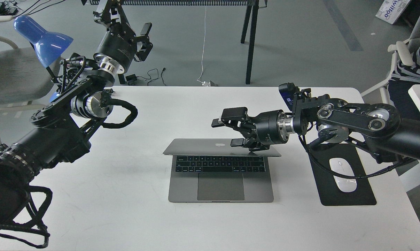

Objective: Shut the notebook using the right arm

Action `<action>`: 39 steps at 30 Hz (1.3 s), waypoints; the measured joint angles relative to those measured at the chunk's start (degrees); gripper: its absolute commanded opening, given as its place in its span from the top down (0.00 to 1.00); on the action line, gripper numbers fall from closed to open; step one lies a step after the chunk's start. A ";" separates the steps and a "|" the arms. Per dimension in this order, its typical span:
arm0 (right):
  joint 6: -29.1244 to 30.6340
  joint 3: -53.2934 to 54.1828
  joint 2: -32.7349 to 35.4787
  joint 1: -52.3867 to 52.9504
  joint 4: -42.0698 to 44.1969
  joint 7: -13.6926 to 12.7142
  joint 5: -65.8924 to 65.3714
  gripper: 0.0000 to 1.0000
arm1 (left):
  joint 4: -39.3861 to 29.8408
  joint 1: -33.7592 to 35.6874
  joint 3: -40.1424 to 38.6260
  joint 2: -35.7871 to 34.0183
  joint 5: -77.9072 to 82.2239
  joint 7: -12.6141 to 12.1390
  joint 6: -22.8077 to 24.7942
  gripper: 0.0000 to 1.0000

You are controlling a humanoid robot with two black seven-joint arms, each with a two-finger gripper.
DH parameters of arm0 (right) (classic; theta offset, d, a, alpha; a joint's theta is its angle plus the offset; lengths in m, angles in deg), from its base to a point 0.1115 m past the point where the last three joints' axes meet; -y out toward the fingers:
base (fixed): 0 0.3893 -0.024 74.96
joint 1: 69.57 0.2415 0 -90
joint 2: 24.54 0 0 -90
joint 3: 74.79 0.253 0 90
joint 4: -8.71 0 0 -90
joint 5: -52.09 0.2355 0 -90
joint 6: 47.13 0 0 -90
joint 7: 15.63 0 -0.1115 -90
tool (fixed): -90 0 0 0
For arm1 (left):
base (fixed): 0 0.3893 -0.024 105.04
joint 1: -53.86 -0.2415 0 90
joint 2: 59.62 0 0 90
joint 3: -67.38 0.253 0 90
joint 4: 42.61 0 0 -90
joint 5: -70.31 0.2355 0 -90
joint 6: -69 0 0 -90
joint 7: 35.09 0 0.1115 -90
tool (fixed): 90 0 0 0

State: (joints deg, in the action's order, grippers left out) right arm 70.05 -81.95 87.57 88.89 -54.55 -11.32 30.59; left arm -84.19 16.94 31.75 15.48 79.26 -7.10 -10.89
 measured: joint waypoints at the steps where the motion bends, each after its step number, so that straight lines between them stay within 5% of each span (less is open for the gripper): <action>1: -0.02 0.00 0.00 -0.45 -0.32 0.00 -0.62 0.00 | 0.00 0.00 0.00 0.00 -0.02 0.00 0.01 0.00; 39: -0.71 -0.02 -2.16 -14.89 0.66 -0.06 -14.13 0.00 | 0.00 0.00 -0.05 -0.04 -0.17 0.00 0.09 0.00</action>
State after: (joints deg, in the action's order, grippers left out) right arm 69.34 -81.97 85.41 73.99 -53.89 -11.38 16.46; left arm -84.19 16.94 31.70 15.43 79.09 -7.10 -10.80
